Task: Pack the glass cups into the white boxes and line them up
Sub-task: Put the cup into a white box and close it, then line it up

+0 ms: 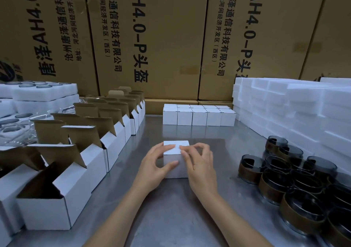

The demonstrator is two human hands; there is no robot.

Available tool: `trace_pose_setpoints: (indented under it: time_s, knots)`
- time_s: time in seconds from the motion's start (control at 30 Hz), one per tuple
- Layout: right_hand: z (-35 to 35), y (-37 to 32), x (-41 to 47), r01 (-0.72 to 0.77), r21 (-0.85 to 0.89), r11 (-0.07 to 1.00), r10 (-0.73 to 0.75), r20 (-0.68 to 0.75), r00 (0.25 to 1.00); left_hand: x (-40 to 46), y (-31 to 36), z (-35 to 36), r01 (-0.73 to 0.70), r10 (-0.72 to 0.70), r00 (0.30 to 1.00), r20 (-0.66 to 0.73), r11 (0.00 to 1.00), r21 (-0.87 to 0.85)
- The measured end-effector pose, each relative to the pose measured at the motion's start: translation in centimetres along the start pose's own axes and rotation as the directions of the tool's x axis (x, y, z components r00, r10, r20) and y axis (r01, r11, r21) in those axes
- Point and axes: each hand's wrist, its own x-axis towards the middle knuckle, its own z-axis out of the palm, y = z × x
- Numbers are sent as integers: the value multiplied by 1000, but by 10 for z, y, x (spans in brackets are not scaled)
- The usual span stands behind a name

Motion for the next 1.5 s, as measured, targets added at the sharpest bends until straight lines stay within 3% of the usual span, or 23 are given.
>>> trace_pose_setpoints:
  time_s: [0.13, 0.23, 0.37, 0.67, 0.9, 1.17, 1.5]
  knots:
    - [5, 5, 8, -17, -4, 1000, 17, 50, 999, 8, -3, 5, -21, 26, 997, -69, 998, 63]
    - [11, 10, 18, -53, -70, 996, 64, 169, 984, 18, -12, 6, 78, -77, 996, -52, 997, 10]
    - [21, 19, 41, -105, -128, 986, 118, 103, 988, 40, -29, 5, 268, -269, 963, -6, 960, -82]
    - [52, 55, 106, -274, -138, 952, 288, 90, 953, 106, -69, 16, 281, -280, 956, -82, 960, -3]
    - [81, 76, 159, -239, -206, 949, 264, 105, 959, 158, -104, 22, 351, -362, 922, -135, 931, -98]
    - [108, 87, 199, -65, -443, 894, 125, 108, 986, 201, -129, 24, 364, -372, 916, -148, 928, -76]
    - [124, 100, 221, -56, -541, 839, 129, 98, 987, 224, -145, 25, 333, -324, 933, -155, 942, 35]
